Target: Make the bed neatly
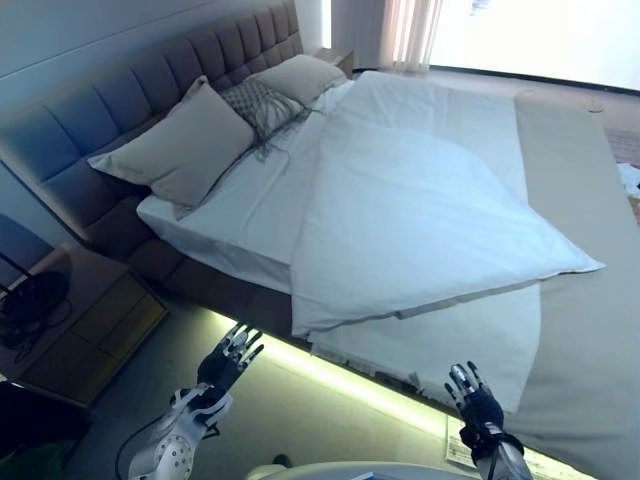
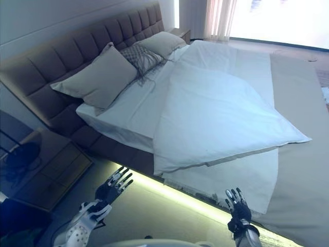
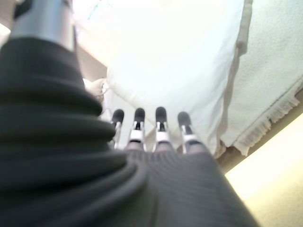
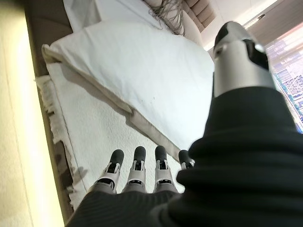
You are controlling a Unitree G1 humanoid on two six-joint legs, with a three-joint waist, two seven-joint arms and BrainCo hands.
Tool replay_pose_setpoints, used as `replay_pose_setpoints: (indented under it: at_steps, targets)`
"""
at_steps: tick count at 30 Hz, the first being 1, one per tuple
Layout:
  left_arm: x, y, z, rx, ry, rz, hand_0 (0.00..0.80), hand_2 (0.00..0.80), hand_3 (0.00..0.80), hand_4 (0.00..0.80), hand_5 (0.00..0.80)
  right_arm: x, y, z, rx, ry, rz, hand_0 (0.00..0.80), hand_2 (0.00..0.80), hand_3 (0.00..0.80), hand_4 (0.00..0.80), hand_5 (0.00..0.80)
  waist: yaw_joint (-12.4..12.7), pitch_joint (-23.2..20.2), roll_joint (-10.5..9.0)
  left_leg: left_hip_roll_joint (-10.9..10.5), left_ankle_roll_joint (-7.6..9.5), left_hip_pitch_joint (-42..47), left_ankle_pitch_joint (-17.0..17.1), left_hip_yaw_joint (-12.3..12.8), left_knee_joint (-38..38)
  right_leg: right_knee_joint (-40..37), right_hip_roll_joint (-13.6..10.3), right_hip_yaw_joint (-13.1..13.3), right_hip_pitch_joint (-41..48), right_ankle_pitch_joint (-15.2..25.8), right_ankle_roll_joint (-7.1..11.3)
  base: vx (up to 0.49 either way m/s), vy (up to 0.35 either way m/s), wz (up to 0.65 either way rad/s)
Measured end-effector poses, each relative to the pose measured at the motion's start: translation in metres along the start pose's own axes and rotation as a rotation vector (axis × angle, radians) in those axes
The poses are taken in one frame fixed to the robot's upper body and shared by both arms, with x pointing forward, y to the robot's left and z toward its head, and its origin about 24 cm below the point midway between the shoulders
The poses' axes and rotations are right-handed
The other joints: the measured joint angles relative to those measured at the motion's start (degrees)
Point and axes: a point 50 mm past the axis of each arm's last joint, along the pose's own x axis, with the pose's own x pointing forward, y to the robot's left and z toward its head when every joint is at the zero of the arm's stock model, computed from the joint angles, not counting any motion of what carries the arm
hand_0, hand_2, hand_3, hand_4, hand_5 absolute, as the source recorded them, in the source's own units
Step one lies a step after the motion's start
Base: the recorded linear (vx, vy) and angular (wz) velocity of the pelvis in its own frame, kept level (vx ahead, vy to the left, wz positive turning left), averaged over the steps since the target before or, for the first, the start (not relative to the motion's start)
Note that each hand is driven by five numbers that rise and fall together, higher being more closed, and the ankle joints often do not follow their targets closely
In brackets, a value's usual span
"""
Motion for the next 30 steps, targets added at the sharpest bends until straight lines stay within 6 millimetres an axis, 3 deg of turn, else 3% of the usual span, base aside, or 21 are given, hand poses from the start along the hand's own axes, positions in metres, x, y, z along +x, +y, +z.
replay_pose_setpoints:
  at_steps: [6, 17, 30]
  targets:
    - [0.006, -0.004, 0.003, 0.011, -0.001, 0.011, 0.0, 0.0, 0.0, 0.0, 0.0, 0.005, 0.006, 0.003, 0.008, -0.012, 0.007, 0.0, 0.0, 0.0, 0.0, 0.0, 0.02, -0.78, -1.52, -0.01, -0.28, 0.58, 0.49, 0.02, -0.72, -2.06, 0.41, -0.53, 1.35, 0.57, -0.09, -0.009, -0.047, 0.01]
    - [0.009, -0.006, 0.005, 0.038, -0.004, 0.002, 0.0, 0.0, 0.0, 0.0, 0.0, 0.009, 0.012, 0.006, 0.006, -0.017, 0.014, 0.0, 0.0, 0.0, 0.0, 0.0, 0.15, -0.92, -1.64, 1.38, -0.82, 0.98, 0.18, 0.97, -0.75, -4.49, 1.6, -0.53, 2.52, 1.87, -0.76, 0.031, -0.058, -0.02]
    - [0.007, -0.005, 0.003, 0.029, -0.006, -0.003, 0.0, 0.0, 0.0, 0.0, 0.0, 0.004, 0.011, -0.005, -0.003, 0.025, 0.034, 0.0, 0.0, 0.0, 0.0, 0.0, 0.08, -0.75, -1.7, 0.66, -0.84, -0.42, 0.2, 1.02, -0.79, -5.99, 1.22, -1.0, 2.0, 2.59, -0.54, -0.002, 0.058, 0.0]
